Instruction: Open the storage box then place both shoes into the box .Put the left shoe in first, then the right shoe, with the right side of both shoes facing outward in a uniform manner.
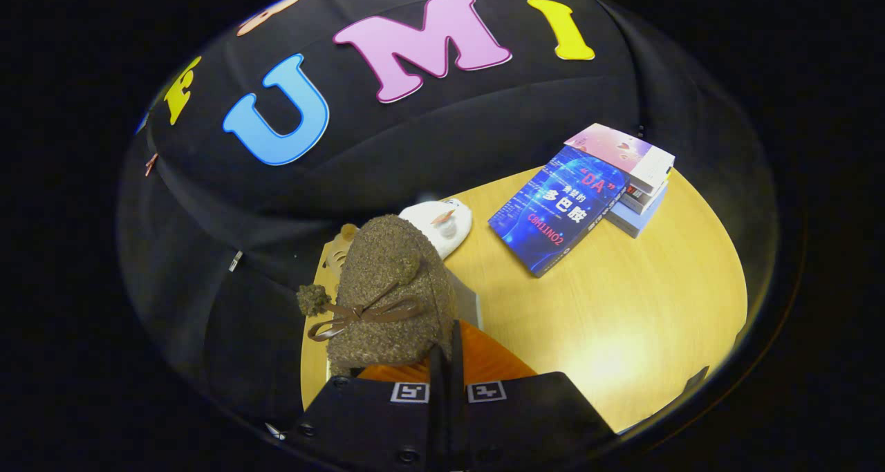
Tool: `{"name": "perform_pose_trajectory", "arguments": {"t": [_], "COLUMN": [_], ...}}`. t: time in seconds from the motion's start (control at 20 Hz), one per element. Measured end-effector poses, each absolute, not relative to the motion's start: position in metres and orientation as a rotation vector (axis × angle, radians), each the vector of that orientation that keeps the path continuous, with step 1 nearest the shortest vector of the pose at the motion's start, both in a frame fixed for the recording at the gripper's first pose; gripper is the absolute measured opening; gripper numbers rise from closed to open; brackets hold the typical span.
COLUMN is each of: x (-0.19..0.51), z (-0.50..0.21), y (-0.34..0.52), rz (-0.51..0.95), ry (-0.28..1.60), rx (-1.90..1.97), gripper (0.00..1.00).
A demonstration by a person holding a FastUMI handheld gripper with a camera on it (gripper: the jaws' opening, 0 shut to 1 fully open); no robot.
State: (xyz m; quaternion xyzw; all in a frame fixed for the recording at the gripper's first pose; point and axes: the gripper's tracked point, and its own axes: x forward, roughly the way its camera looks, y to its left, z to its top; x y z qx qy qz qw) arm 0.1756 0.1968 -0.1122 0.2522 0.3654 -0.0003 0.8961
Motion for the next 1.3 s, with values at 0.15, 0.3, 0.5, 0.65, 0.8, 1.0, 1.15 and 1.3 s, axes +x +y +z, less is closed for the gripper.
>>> {"name": "perform_pose_trajectory", "arguments": {"t": [0.15, 0.3, 0.5, 0.65, 0.8, 1.0, 1.15, 1.3], "x": [0.184, 0.192, 0.199, 0.199, 0.202, 0.198, 0.2, 0.197], "z": [-0.125, -0.147, -0.18, -0.2, -0.208, -0.211, -0.204, -0.191], "y": [0.224, 0.241, 0.253, 0.256, 0.261, 0.275, 0.278, 0.276], "rz": [0.005, -0.02, -0.066, -0.112, -0.136, -0.11, -0.097, -0.067], "ry": [0.79, 0.833, 0.882, 0.917, 0.925, 0.934, 0.907, 0.878], "rx": [0.498, 0.474, 0.353, 0.302, 0.274, 0.267, 0.273, 0.273], "gripper": [0.05, 0.05, 0.06, 0.09, 0.14, 0.19, 0.21, 0.42]}}
